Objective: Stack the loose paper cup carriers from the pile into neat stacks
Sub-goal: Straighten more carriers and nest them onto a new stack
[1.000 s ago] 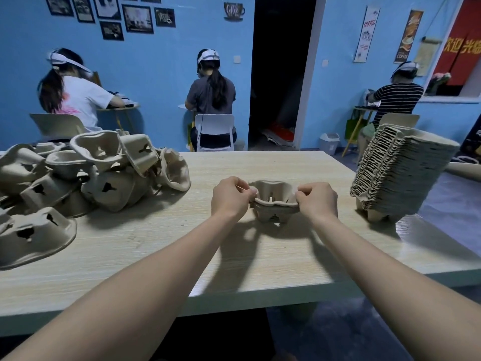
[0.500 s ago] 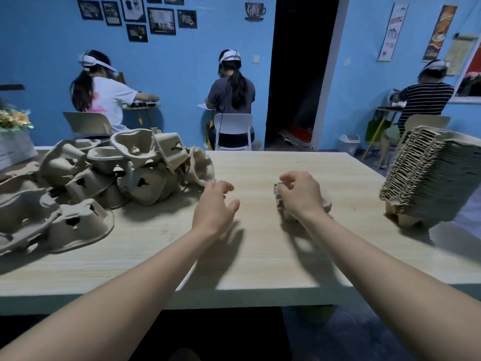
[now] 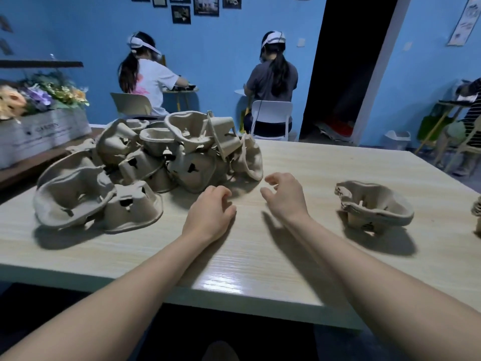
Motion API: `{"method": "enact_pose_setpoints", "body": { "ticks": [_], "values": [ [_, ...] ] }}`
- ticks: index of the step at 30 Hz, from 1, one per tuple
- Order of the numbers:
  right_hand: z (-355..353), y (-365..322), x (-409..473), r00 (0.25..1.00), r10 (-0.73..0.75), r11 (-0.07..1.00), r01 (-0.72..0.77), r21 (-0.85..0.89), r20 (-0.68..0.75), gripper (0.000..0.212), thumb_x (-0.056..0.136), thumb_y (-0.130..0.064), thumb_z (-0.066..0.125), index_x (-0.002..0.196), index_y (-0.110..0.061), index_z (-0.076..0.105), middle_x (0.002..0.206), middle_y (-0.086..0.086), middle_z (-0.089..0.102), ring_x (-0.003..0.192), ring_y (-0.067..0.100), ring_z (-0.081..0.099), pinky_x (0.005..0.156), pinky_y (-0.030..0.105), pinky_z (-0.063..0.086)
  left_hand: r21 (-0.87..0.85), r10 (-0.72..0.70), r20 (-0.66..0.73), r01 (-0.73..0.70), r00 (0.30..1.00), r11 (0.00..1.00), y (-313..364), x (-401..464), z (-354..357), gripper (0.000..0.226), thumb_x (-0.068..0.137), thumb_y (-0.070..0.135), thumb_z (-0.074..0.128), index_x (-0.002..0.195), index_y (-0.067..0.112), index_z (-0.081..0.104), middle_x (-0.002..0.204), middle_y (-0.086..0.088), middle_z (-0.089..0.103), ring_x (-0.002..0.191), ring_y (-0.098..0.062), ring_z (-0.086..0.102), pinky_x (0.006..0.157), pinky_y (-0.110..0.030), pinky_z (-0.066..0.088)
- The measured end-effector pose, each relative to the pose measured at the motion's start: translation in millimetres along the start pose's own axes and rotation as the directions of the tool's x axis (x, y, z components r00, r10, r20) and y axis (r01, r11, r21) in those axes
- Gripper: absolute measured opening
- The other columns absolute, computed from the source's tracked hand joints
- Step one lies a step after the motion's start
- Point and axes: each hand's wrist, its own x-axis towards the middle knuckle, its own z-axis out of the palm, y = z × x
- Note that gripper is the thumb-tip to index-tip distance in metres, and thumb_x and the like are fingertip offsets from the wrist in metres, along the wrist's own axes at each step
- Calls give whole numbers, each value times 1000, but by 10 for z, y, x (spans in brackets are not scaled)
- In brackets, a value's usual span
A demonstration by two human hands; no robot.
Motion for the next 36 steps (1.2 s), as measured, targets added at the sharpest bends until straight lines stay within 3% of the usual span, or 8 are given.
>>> {"method": "enact_pose_setpoints", "body": {
  "ticks": [9, 15, 19, 22, 27, 30, 36],
  "values": [
    [369, -131, 405, 999, 7, 1000, -6, 27, -33, 31, 88, -28, 62, 112, -9, 60, 113, 13, 57, 109, 29, 51, 89, 36, 41, 123, 28, 7, -28, 1000, 992, 8, 24, 62, 28, 92, 35, 48, 117, 23, 53, 119, 1, 50, 112, -20, 46, 93, -38, 40],
    [512, -175, 575, 997, 25, 998, -22, 53, -66, 19, 89, -28, 59, 97, -12, 65, 101, 10, 64, 99, 28, 56, 87, 40, 48, 138, 28, 7, -28, 1000, 990, 21, 8, 57, 30, 93, 35, 46, 119, 23, 52, 120, 1, 50, 113, -20, 45, 94, -39, 39],
    [525, -143, 580, 997, 29, 999, -27, 41, -68, 22, 92, -29, 54, 89, -10, 66, 94, 12, 64, 94, 30, 57, 76, 33, 43, 151, 30, 0, -29, 1000, 988, 31, 0, 58, 30, 93, 35, 45, 120, 23, 52, 120, 2, 49, 113, -19, 44, 94, -37, 39],
    [430, -127, 534, 997, 31, 999, -29, 33, -68, 22, 94, -26, 51, 85, -9, 63, 94, 15, 62, 93, 31, 55, 72, 28, 34, 167, 41, -10, -39, 999, 985, 38, -3, 60, 31, 94, 34, 44, 121, 23, 51, 120, 2, 49, 113, -19, 45, 92, -37, 38],
    [166, -81, 349, 998, 1, 1000, -2, -9, -65, 21, 94, -23, 51, 74, -16, 53, 90, 13, 60, 87, 29, 52, 68, 27, 30, 182, 52, -15, -48, 999, 982, 49, -11, 56, 30, 94, 32, 44, 121, 22, 51, 120, 1, 51, 112, -20, 46, 90, -36, 37],
    [-17, -67, 203, 999, -20, 999, 18, -51, -46, 22, 93, -20, 52, 73, -13, 55, 85, 10, 58, 77, 23, 49, 64, 27, 30, 163, 43, 0, -42, 999, 986, 57, -18, 40, 30, 94, 31, 45, 121, 21, 51, 120, -1, 52, 112, -21, 47, 92, -37, 39],
    [-359, -40, -28, 998, -65, 991, 62, -116, -25, 15, 89, -8, 52, 84, -3, 66, 83, 7, 58, 76, 20, 46, 66, 31, 36, 92, 30, 24, -32, 999, 995, 113, -36, 32, 30, 91, 27, 51, 119, 17, 54, 117, -3, 53, 112, -22, 50, 93, -40, 43]
  ]
}}
